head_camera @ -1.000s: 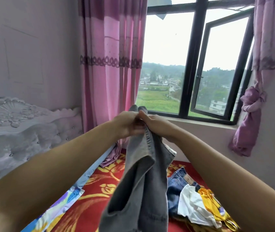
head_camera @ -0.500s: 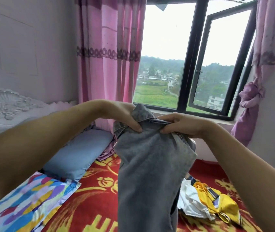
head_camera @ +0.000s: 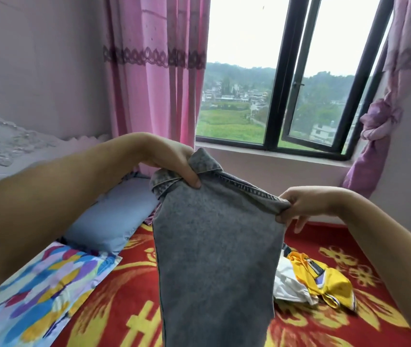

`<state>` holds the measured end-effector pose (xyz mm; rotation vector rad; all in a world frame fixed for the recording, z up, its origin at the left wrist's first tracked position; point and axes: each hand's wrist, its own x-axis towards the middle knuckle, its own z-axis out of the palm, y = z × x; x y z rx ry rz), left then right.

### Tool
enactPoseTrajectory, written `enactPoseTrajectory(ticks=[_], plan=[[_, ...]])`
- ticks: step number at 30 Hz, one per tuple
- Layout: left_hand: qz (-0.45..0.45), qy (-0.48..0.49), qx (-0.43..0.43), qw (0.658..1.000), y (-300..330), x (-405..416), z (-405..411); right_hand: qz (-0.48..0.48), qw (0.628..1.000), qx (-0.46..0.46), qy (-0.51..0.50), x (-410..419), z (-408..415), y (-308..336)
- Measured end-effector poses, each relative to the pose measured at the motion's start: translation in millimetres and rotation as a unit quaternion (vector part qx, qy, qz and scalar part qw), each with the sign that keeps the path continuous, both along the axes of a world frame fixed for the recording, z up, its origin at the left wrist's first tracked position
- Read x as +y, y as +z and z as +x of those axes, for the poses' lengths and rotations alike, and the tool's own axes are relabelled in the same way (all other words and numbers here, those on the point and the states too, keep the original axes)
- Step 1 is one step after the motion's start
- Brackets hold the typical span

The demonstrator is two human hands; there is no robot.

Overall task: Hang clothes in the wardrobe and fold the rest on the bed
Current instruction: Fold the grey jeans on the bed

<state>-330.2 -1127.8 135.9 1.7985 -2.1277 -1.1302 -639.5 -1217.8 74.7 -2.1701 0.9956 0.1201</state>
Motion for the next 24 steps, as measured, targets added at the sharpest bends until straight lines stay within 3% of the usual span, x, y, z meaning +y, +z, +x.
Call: enactPoseTrajectory(ticks=[2, 5, 7, 10, 14, 19, 24], plan=[[-0.02, 0.037, -0.064, 0.997, -7, -13, 1, -0.035, 0.998, 0.042, -0.027, -12, 21, -11], [-0.139, 0.081, -0.239, 0.958, -18, -42, 6, -0.169, 0.979, 0.03, -0.112, -33, 60, -35], [-0.218, 0.104, -0.236, 0.941, -15, -54, 15, -0.273, 0.949, -0.038, -0.153, -48, 82, -40], [-0.319, 0.139, -0.239, 0.906, 1, -55, 26, -0.274, 0.92, -0.182, -0.212, -68, 102, -31], [-0.425, 0.134, -0.36, 0.819, 3, -49, 28, -0.282, 0.909, -0.231, -0.202, -82, 105, -19], [-0.418, 0.056, -0.325, 0.846, -78, -18, 16, -0.282, 0.93, -0.193, -0.132, -68, 80, -87], [-0.342, -0.025, -0.219, 0.913, -292, 21, -16, -0.219, 0.958, -0.16, -0.089, -21, 44, -287]])
